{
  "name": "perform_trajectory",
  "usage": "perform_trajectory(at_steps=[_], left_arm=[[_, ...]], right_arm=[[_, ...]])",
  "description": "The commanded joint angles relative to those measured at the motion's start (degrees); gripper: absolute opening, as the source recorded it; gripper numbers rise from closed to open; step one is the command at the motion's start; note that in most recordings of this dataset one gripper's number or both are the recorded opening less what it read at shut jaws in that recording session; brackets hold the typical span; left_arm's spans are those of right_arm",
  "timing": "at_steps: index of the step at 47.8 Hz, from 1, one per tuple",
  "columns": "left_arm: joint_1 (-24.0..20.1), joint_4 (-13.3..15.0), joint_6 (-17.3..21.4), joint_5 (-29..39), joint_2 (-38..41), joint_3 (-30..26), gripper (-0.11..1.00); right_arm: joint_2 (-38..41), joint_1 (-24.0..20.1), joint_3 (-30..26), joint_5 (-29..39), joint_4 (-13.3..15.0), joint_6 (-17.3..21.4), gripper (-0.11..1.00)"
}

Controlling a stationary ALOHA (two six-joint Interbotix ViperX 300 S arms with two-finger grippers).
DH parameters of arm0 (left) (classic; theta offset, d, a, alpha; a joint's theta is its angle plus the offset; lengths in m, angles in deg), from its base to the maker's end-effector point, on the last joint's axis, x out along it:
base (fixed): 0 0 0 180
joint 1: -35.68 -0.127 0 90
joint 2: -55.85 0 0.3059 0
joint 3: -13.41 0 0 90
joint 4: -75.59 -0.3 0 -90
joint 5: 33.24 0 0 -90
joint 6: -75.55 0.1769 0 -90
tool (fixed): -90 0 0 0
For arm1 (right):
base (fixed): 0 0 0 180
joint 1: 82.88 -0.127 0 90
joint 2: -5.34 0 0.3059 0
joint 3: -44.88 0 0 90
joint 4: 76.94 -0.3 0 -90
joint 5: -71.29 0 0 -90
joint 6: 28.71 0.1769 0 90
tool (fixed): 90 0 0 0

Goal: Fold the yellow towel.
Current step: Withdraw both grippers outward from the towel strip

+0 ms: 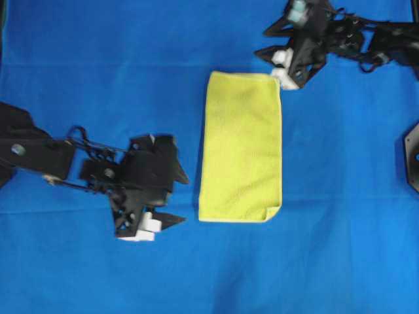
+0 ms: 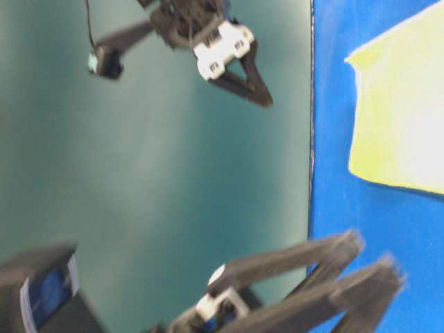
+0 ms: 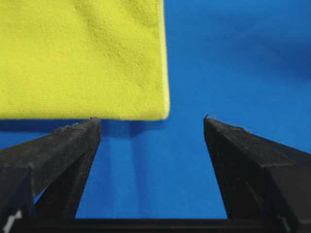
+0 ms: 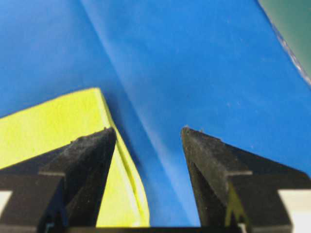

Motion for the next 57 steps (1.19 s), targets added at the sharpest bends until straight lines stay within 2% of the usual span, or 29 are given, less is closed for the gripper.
perform_trajectory(at_steps=[1, 6, 16, 27, 35, 57], left_arm=[[-0.3, 0.0, 0.0, -4.9, -3.6, 1.9, 0.81], [-1.5, -0.1, 1.1, -10.4, -5.7, 4.8, 0.81], [-6.8, -0.1, 4.0, -19.6, -11.0, 10.8, 0.81], [-10.9, -0.1, 7.2, -24.3, -15.3, 16.0, 0.81], [-12.5, -0.1, 7.3, -26.7, -16.7, 18.6, 0.81], [-12.8, -0.1, 7.2, -27.5, -16.0, 18.2, 0.81]], right_arm=[[-4.5, -0.3, 1.9, -0.5, -0.6, 0.1, 0.60], [-9.8, -1.4, 6.2, -0.9, -1.5, 0.3, 0.60], [-21.1, -5.8, 13.8, -2.5, -2.5, 1.8, 0.60], [-30.8, -8.7, 19.7, -2.6, -2.5, 3.6, 0.60], [-32.5, -8.6, 22.9, -4.9, -2.5, 3.8, 0.60], [-32.4, -8.7, 22.8, -5.5, -2.6, 3.8, 0.60]])
